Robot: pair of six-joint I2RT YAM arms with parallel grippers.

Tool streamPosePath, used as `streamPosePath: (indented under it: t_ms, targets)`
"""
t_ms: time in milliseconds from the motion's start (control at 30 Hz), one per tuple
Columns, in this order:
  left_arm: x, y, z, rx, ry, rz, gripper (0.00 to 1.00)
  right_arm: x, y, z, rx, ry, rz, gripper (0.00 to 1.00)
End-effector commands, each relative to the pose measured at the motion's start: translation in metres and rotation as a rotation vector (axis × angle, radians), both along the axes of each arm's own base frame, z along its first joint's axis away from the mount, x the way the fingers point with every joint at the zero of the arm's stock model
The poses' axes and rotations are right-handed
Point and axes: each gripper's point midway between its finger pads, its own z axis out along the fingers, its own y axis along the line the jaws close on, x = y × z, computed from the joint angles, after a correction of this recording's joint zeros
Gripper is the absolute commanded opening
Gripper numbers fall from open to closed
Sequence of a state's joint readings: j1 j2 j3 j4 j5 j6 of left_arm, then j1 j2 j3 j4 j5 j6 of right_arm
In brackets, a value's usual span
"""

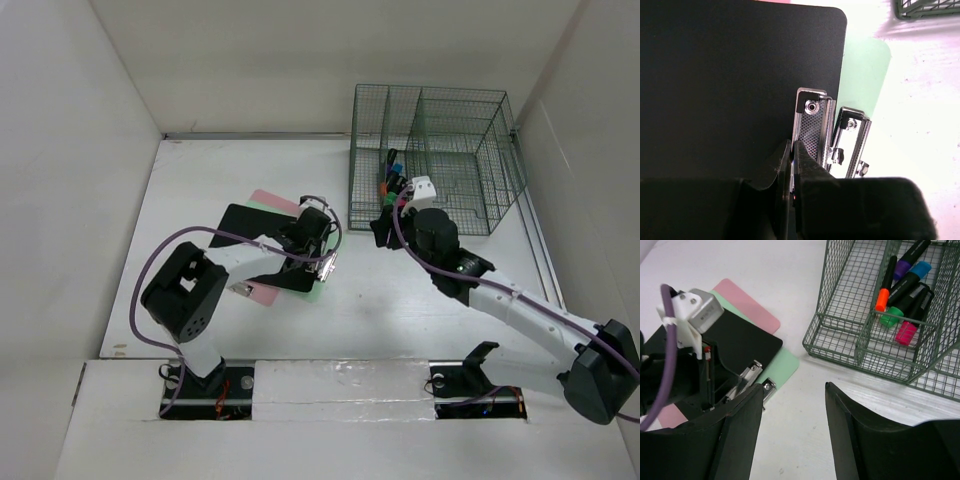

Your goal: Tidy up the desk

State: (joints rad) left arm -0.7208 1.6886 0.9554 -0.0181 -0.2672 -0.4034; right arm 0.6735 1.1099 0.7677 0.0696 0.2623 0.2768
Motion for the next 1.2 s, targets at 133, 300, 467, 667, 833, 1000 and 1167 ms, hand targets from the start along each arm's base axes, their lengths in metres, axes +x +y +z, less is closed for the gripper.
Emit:
streamPosePath:
  t_ms: [133, 300, 467, 667, 833, 1000, 1167]
  targets:
    - [-0.004, 0.007, 0.02, -0.027, -0.022, 0.028, 0.0, -0.002, -0.001, 0.009, 0.036, -0.03, 0.005, 0.58]
    - [-0.007, 0.006, 0.051, -0.09, -0.069, 0.029, 0.0, -0.007, 0.012, -0.006, 0.044, 0.007, 0.077, 0.63]
    - [-0.016, 0.004, 0.073, -0.16, -0.089, 0.007, 0.0, -0.01, 0.037, -0.043, 0.062, 0.114, 0.165, 0.77]
    - [-0.028, -0.002, 0.077, -0.208, -0.076, -0.033, 0.0, -0.014, 0.081, -0.043, 0.188, 0.147, 0.244, 0.88]
    - [-0.033, -0.005, 0.083, -0.231, -0.091, -0.048, 0.0, -0.009, 0.111, -0.044, 0.314, 0.179, 0.273, 0.9]
    - [-0.036, -0.005, 0.084, -0.241, -0.091, -0.056, 0.0, 0.0, 0.133, -0.062, 0.378, 0.217, 0.304, 0.91]
    - [-0.039, -0.01, 0.09, -0.261, -0.101, -0.075, 0.0, 0.004, 0.145, -0.074, 0.435, 0.235, 0.32, 0.82]
